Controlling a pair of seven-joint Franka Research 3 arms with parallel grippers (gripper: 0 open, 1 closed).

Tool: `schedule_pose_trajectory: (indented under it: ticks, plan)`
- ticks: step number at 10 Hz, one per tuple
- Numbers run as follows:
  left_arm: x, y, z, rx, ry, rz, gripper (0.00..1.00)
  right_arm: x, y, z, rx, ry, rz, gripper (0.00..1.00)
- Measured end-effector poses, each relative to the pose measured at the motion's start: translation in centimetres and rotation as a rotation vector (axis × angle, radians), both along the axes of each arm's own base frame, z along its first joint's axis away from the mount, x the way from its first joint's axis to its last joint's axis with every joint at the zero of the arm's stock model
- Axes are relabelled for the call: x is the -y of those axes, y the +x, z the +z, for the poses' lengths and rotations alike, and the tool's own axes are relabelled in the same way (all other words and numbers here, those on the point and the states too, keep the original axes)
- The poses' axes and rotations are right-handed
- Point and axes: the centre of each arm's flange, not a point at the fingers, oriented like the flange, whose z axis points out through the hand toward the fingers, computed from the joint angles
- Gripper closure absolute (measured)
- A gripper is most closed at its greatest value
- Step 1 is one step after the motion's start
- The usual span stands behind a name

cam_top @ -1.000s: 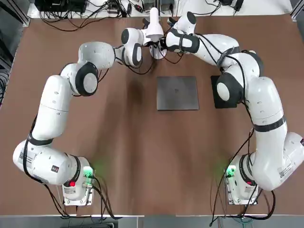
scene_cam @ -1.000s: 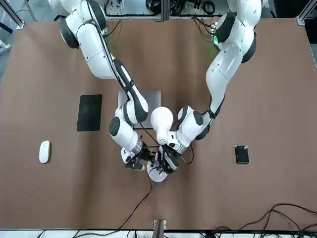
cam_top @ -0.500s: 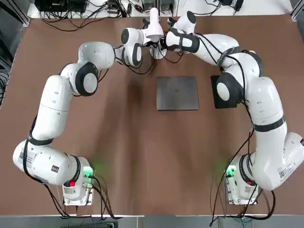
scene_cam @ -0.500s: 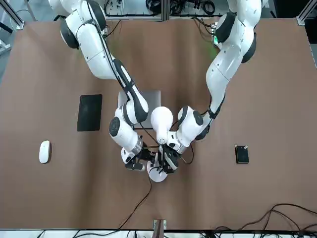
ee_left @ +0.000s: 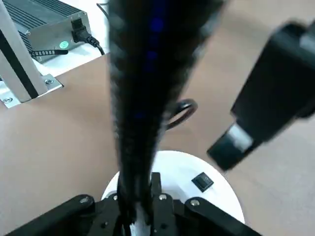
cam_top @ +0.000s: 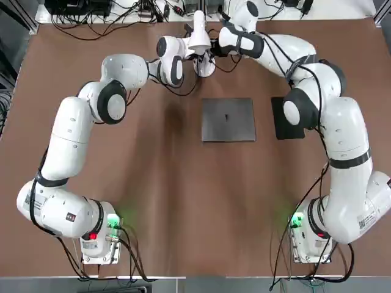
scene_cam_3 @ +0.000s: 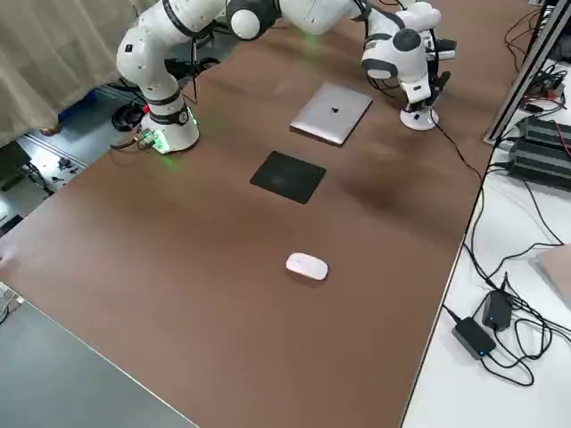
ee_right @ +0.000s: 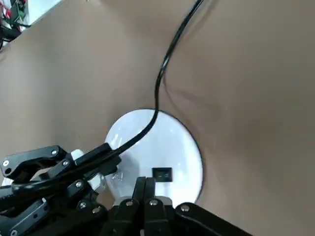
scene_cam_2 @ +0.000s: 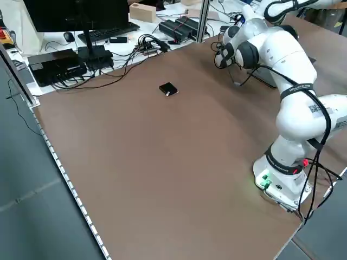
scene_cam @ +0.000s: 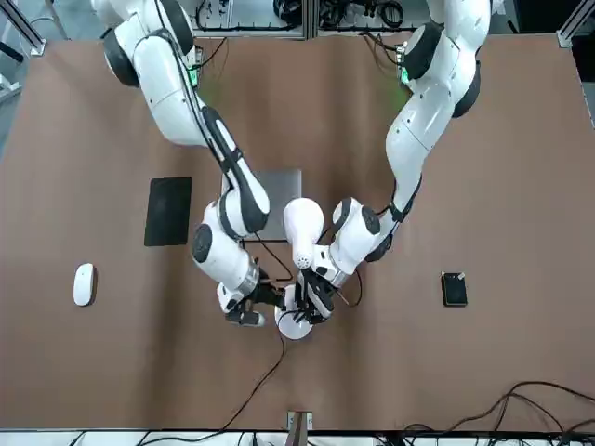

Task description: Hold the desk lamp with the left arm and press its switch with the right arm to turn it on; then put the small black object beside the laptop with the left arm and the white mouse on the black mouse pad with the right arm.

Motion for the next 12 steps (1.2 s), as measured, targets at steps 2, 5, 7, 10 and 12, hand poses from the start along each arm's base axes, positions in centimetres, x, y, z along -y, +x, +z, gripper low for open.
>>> schedule_pose_trajectory:
  ticks: [2,5,7,10,12]
  plan:
    - [0.0,0.0,0.0,0.000,0.000,0.000,0.89,1.1,0.4,-0.1,-0.011,-0.012,-0.002,0.99]
    - [0.0,0.0,0.0,0.000,0.000,0.000,0.89,0.4,0.0,-0.3,-0.008,-0.015,0.008,0.99]
    - [0.0,0.0,0.0,0.000,0.000,0.000,0.89,-0.2,-0.3,-0.6,-0.003,-0.016,0.014,0.99]
    - [0.0,0.0,0.0,0.000,0.000,0.000,0.89,-0.3,-0.2,-1.8,-0.001,-0.019,0.011,0.99]
    - [0.0,0.0,0.0,0.000,0.000,0.000,0.89,-0.7,-0.1,-2.6,0.017,-0.017,0.005,0.99]
